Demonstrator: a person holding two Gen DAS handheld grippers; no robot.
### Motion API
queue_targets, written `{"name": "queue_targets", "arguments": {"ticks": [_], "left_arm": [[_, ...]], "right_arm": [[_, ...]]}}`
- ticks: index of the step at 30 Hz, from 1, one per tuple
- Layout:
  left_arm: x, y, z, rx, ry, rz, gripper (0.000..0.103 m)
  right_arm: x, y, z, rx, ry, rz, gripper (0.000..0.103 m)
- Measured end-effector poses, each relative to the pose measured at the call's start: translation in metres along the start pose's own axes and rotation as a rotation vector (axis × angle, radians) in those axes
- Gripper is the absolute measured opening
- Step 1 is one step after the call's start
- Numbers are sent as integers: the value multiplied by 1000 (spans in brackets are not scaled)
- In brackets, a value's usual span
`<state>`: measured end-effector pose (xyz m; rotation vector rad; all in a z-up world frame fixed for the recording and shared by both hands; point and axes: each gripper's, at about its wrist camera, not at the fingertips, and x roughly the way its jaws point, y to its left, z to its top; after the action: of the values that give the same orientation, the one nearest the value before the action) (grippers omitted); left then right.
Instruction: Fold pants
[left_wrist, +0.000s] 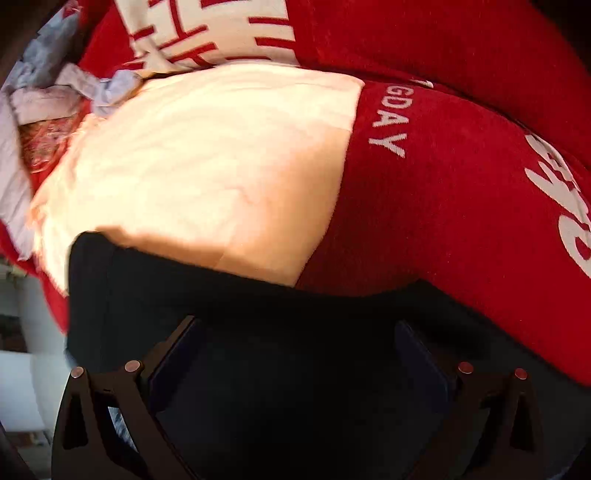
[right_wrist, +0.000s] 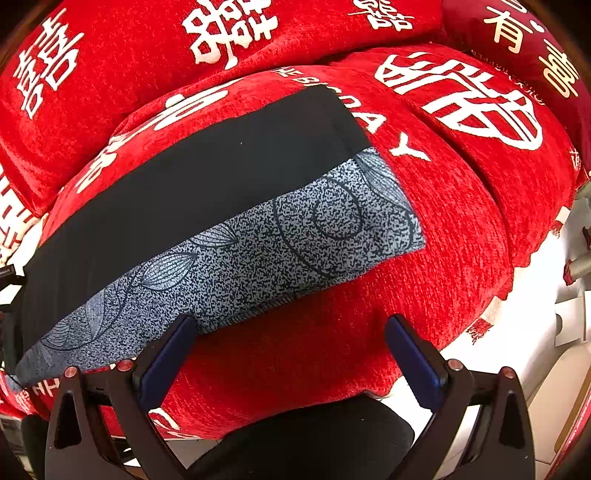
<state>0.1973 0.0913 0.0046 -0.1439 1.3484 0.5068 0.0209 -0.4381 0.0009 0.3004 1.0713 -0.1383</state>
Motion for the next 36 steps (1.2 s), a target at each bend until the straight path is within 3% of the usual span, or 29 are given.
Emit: {"name": "queue_targets", "arguments": {"ticks": [3, 6, 9, 13, 15, 17, 20, 21, 25, 30, 32, 36], "left_arm": [[-26, -28, -22, 91, -21, -139, 103], [-53, -74, -58, 220, -48, -229, 103], [-74, -130, -95, 374, -74, -250, 103], [-76, -185, -128, 475, -56, -253, 103], [-69, -195, -137, 465, -78, -215, 103], [-69, -192, -133, 435, -71, -234, 103], [-64, -191, -127, 427, -35, -274, 103], [-64, -192, -126, 429, -39, -273, 103], [-68, -193, -129, 400, -34, -240, 103], [-76, -197, -135, 390, -3, -281, 103], [-75, -203, -137, 400, -18, -259, 103], [-79, -211, -131, 393, -7, -261, 103]], "right_arm": [[5, -12, 0, 64, 27, 74, 102], [12, -15, -2, 93, 57, 148, 102], [12, -9, 0, 62, 40, 164, 102], [10, -1, 16, 19, -27, 213, 100], [11, 5, 27, -5, -67, 222, 97], [15, 7, 38, 3, -100, 226, 92], [11, 0, 49, 64, -158, 223, 51], [9, -3, 50, 89, -168, 251, 44], [20, -19, 51, 128, -128, 335, 43], [28, -40, 54, 226, -120, 469, 44], [29, -38, 56, 216, -129, 466, 43], [14, -24, 58, 125, -151, 379, 34]]}}
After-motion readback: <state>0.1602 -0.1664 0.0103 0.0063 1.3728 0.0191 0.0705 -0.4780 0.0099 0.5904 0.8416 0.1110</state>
